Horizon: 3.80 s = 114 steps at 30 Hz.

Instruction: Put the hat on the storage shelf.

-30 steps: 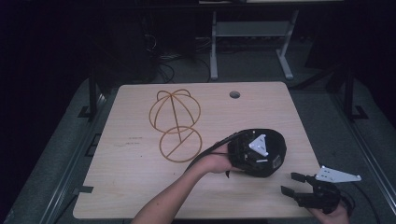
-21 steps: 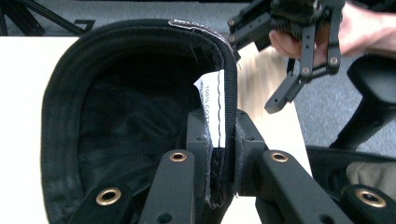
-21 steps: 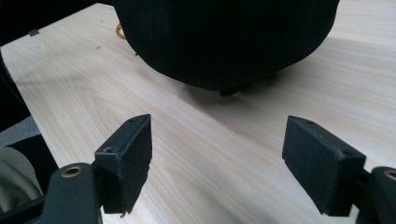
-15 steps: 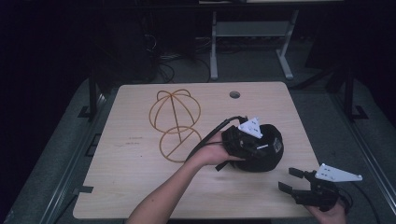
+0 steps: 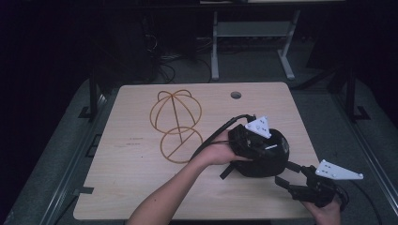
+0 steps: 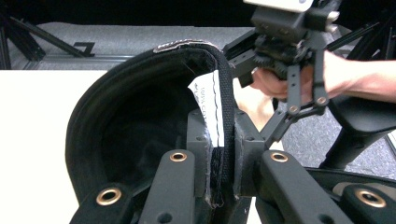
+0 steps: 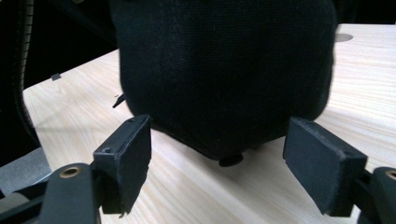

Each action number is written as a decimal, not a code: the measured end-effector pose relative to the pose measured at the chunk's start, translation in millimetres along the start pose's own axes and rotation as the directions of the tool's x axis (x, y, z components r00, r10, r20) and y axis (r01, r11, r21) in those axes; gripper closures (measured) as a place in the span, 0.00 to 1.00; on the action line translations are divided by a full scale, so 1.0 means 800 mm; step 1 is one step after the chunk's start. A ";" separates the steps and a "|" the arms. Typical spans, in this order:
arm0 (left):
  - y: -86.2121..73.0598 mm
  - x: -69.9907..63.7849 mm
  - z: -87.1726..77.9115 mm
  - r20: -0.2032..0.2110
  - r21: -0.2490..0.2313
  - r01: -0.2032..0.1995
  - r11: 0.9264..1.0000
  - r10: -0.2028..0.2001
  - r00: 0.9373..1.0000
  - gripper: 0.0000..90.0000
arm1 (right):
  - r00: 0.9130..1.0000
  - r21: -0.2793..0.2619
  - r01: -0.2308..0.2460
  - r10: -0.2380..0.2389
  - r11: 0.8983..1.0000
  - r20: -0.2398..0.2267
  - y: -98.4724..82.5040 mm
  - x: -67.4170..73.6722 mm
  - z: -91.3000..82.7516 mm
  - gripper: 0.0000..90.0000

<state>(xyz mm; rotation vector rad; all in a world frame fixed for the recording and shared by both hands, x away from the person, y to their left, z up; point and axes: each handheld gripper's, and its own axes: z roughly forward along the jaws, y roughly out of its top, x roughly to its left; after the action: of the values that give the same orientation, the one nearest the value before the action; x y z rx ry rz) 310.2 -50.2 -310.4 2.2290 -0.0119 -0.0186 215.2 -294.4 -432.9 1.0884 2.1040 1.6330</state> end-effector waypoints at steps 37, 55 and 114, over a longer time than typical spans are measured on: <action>0.005 -0.017 -0.020 0.027 -0.063 0.002 0.998 -0.001 1.000 0.87 | 0.999 -0.001 0.043 -0.043 0.999 0.015 0.007 0.010 -0.018 0.89; -0.013 -0.015 -0.059 -0.054 -0.070 0.046 0.996 -0.050 0.997 0.62 | 1.000 0.032 -0.018 0.018 0.999 -0.016 0.039 0.003 -0.021 0.89; -0.191 -0.047 -0.132 -0.231 -0.086 0.144 0.986 -0.160 0.960 0.42 | 0.999 0.044 0.022 -0.023 0.999 0.027 0.167 -0.013 -0.014 0.90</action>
<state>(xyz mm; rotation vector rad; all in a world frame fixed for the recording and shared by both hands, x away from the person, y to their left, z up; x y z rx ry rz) 274.8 127.5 -366.4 2.1459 0.2872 0.1618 268.3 -298.1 -309.0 1.0905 2.1362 1.5592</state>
